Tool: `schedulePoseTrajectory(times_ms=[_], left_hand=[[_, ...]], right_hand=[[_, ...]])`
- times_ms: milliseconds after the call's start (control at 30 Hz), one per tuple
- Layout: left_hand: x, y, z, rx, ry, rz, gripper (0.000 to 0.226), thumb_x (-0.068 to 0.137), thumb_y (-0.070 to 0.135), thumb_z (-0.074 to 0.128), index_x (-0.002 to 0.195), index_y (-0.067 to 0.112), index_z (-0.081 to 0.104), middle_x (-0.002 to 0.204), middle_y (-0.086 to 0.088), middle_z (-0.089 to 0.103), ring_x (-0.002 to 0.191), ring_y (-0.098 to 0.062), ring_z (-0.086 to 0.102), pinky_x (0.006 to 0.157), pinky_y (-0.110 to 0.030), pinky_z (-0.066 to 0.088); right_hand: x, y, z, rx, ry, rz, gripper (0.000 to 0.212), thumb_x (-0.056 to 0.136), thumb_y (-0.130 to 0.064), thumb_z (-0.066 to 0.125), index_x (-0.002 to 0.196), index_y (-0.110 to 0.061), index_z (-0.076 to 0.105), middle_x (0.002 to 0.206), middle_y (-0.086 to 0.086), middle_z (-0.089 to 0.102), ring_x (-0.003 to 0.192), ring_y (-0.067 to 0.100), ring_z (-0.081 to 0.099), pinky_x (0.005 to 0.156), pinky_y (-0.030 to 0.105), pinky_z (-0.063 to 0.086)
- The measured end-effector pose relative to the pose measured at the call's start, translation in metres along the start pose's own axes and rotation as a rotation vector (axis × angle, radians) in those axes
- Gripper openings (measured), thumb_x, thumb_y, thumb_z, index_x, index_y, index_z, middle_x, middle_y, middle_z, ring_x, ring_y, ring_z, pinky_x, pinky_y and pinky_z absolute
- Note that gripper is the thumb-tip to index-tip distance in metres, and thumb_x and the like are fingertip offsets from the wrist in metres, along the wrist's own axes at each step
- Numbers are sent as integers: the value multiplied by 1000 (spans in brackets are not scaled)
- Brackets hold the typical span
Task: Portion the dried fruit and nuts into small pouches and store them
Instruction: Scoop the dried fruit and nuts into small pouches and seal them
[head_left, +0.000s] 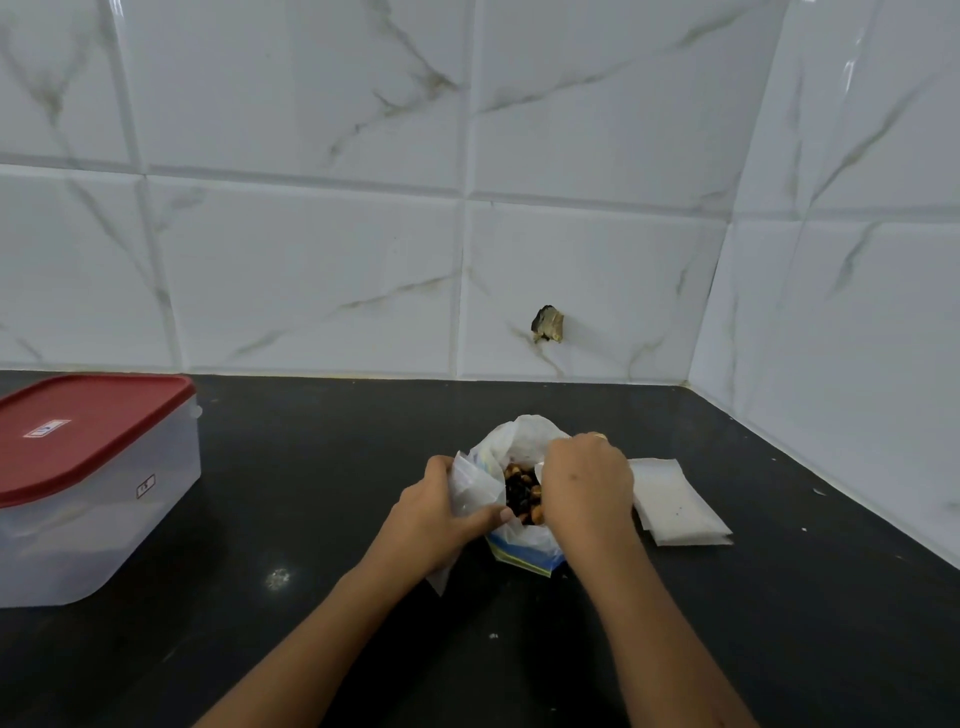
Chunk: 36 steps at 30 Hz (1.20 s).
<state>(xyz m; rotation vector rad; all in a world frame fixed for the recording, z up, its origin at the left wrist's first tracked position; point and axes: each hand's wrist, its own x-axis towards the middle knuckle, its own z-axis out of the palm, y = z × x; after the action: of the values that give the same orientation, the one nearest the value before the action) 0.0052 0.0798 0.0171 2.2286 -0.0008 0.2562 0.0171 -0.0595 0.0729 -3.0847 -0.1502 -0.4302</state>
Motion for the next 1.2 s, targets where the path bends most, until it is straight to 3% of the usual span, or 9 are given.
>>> schedulePoseTrajectory(times_ms=[167, 333, 433, 500, 733, 833, 900, 967, 1200], left_hand=[[-3, 3, 5, -70, -33, 21, 58, 79, 40, 69, 123, 16, 39, 106, 7, 51, 92, -6, 51, 62, -9, 41], [-6, 5, 7, -190, -7, 16, 56, 80, 35, 68, 125, 17, 39, 110, 7, 51, 99, -7, 51, 70, -15, 42], [-9, 6, 11, -323, -33, 31, 50, 81, 31, 68, 120, 23, 38, 110, 10, 56, 95, 0, 56, 68, -10, 48], [-11, 7, 15, -388, -52, 38, 50, 81, 27, 68, 119, 27, 36, 111, 12, 55, 95, 3, 56, 69, -9, 49], [-9, 1, 17, -669, -131, 11, 58, 78, 18, 72, 123, 32, 38, 123, 0, 55, 111, -15, 59, 96, -37, 51], [-8, -1, 17, -678, -152, 36, 64, 78, 18, 71, 128, 31, 35, 124, 1, 54, 111, -16, 59, 97, -38, 50], [-7, -1, 18, -677, -151, 37, 63, 78, 18, 71, 128, 31, 34, 125, 1, 54, 111, -15, 59, 97, -38, 49], [-5, -2, 19, -670, -145, 28, 63, 78, 19, 71, 127, 30, 33, 124, 1, 54, 112, -15, 58, 97, -37, 49], [3, 0, 7, -375, -34, 4, 67, 70, 33, 78, 121, 24, 34, 112, 10, 50, 101, -5, 54, 73, -14, 47]], right_hand=[[4, -2, 6, 71, -41, -14, 23, 93, -12, 43, 106, -7, 62, 113, 10, 61, 107, 23, 56, 77, 28, 43], [16, 18, 10, 210, -99, 71, 33, 90, -14, 41, 112, -14, 66, 110, 10, 64, 98, 25, 58, 75, 28, 41], [15, 12, 13, 197, -61, 47, 26, 90, -13, 43, 100, -8, 66, 97, 11, 62, 91, 25, 55, 69, 27, 38], [14, 9, 15, 166, -53, 33, 20, 90, -13, 47, 99, -7, 65, 101, 11, 62, 97, 24, 56, 68, 27, 37], [27, 20, 23, 408, -187, 143, 31, 90, -16, 42, 110, -10, 65, 104, 12, 59, 83, 21, 49, 64, 26, 40], [31, 24, 22, 730, -222, 282, 21, 86, -11, 48, 93, -2, 66, 100, 16, 66, 82, 23, 54, 81, 35, 52], [31, 26, 18, 801, -297, 361, 21, 83, -8, 53, 65, -6, 63, 89, 13, 66, 79, 23, 55, 77, 33, 49], [31, 25, 16, 769, -378, 359, 30, 83, -8, 55, 54, -12, 58, 86, 10, 64, 77, 22, 53, 71, 30, 43], [27, 35, 13, 1019, -351, 421, 16, 89, -6, 51, 87, -2, 66, 64, 2, 61, 54, 11, 43, 50, 23, 29]])
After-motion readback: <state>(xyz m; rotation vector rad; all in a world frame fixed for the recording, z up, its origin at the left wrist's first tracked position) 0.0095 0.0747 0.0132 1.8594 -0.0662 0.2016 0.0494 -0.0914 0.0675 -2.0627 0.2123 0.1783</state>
